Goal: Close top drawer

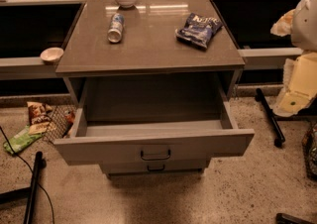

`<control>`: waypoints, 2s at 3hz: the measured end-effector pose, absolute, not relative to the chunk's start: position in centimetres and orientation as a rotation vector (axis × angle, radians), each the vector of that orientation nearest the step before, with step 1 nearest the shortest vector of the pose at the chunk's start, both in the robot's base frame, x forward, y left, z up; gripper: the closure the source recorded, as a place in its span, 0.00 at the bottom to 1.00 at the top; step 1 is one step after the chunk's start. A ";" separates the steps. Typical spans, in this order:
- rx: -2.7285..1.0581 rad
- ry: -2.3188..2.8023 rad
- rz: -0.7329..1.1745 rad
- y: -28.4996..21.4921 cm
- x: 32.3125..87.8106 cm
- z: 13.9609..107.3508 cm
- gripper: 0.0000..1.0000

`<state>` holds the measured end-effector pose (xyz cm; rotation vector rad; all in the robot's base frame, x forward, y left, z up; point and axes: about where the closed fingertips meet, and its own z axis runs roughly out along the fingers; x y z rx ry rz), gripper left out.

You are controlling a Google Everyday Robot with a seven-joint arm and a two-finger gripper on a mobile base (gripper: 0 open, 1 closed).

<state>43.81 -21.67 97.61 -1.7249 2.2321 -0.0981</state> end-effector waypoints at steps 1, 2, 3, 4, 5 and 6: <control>-1.730 2.229 -0.107 -21.7 43.8 97.5 0.00; -1.756 2.215 -0.150 -21.6 43.8 97.0 0.00; -1.869 2.176 -0.093 -20.7 43.7 91.9 0.00; -1.978 2.154 0.027 -20.2 42.6 84.7 0.19; -2.011 2.160 0.135 -20.3 41.2 78.4 0.42; -2.009 2.222 0.207 -20.7 40.7 72.1 0.65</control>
Offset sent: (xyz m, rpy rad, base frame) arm -0.0001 -0.0002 -0.0162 -0.0735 -0.0142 0.0371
